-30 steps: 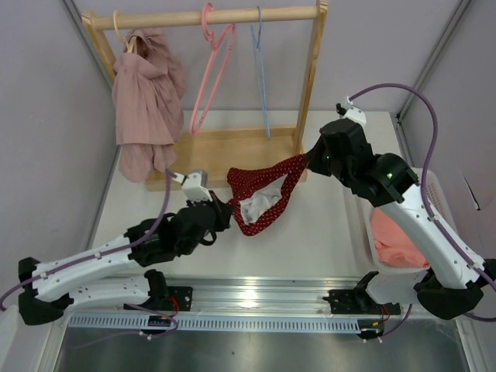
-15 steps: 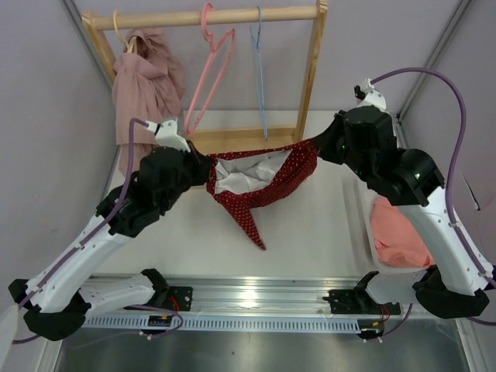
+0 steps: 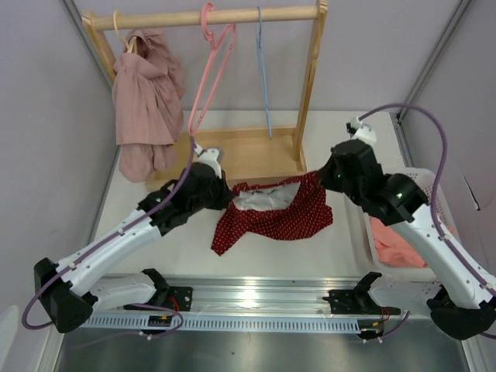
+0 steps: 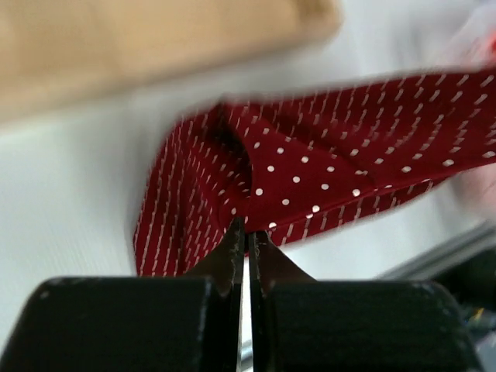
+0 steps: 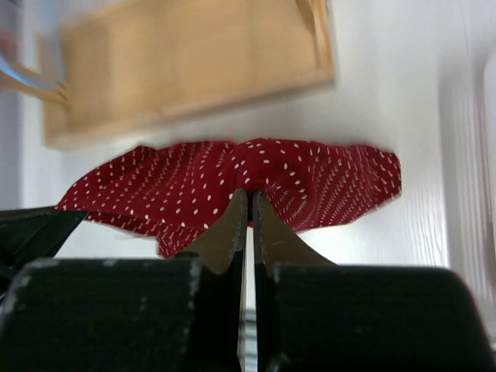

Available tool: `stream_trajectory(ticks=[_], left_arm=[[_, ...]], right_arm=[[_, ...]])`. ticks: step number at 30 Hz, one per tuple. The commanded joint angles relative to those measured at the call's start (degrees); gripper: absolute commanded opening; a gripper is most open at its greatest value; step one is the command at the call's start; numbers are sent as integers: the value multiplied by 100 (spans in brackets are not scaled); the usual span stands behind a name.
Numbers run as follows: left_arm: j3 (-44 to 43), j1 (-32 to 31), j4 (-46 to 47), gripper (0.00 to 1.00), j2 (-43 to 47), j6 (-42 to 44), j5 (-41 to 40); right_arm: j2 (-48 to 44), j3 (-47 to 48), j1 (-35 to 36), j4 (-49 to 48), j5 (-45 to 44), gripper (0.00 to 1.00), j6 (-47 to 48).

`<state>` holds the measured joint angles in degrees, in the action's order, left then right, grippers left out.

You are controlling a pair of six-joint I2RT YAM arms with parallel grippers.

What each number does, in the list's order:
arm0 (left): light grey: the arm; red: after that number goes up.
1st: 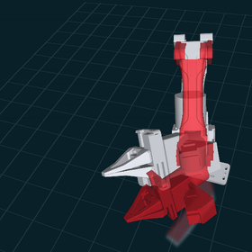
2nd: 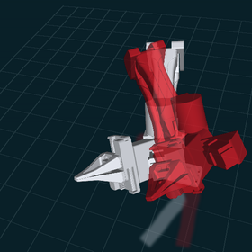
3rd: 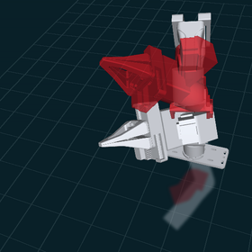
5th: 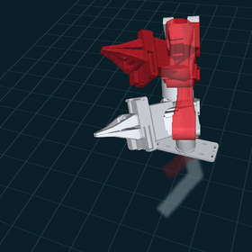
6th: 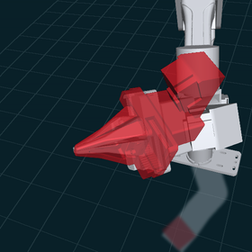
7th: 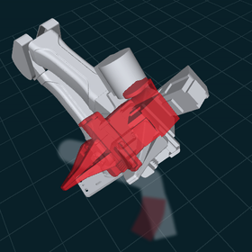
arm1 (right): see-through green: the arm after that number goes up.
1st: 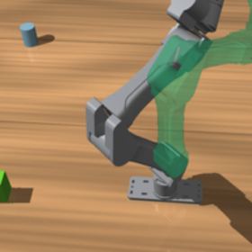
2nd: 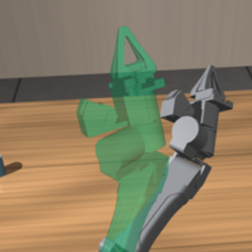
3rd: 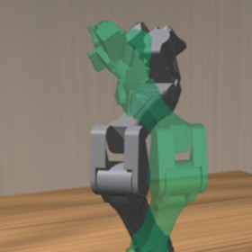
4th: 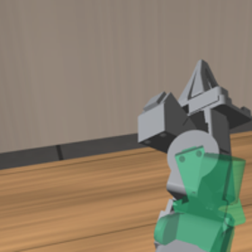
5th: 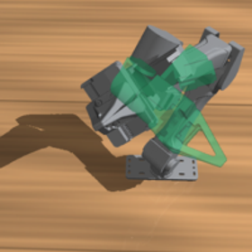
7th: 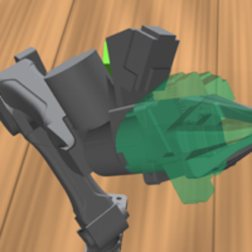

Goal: Place the skirt on the hanger

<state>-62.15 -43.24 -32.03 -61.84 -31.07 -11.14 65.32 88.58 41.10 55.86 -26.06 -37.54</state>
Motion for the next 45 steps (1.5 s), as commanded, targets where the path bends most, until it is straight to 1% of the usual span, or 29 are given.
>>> stream_trajectory(ticks=[1,3,4,6,9,10,12,13,15,16,17,18,23,24,27,30,33,35,40,45], left_arm=[[1374,27,817,0,94,-408,926],[1757,9,1180,0,-29,-628,1069],[2090,0,1356,0,-99,-681,1296],[2461,-26,1761,0,-353,-743,1438],[2654,-131,2094,0,-495,-769,1562],[2690,-166,2165,7,-495,-769,1588],[2778,-271,2367,15,-478,-769,1615],[2805,-307,2438,26,-408,-769,1623],[2945,-448,2657,35,-311,-760,1632],[3032,-483,2754,44,-180,-769,1623],[3077,-535,2842,50,-109,-804,1623],[3112,-597,2947,58,-56,-830,1589],[3324,-851,2835,62,137,-962,1141],[3358,-896,2808,62,146,-988,844],[3455,-1080,2816,61,120,-1112,439],[3525,-1204,3026,61,-46,-1182,165],[3508,-1327,3168,61,-310,-1208,42],[3429,-1441,3422,60,-546,-1226,-29],[3323,-1564,3581,60,-890,-1568,-292],[3174,-1564,3494,55,-1145,-1735,-424]], right_arm=[[-326,-1337,-15,-487,302,0,-385],[-450,-1833,-6,-786,496,0,-613],[-459,-2209,29,-874,523,0,-675],[-450,-2475,47,-1023,532,0,-781],[-371,-2731,38,-1076,471,0,-799],[-353,-2758,30,-1094,462,0,-790],[-257,-2767,-14,-1129,436,0,-746],[-222,-2749,-41,-1138,427,0,-703],[-151,-2662,-137,-1165,409,0,-650],[-81,-2635,-190,-1182,427,0,-571],[-55,-2591,-269,-1234,462,0,-518],[-20,-2495,-478,-1244,523,0,-457],[192,-2143,-1138,-1323,935,0,-175],[209,-2099,-1218,-1332,980,0,-157],[262,-1993,-1613,-1384,1287,0,-104],[332,-1932,-1728,-1393,1402,0,-69],[359,-1932,-1772,-1393,1473,0,-52],[376,-1941,-1799,-1402,1516,0,-52],[394,-1967,-1816,-1393,1525,0,-25],[394,-1993,-1878,-1367,1517,0,10]])
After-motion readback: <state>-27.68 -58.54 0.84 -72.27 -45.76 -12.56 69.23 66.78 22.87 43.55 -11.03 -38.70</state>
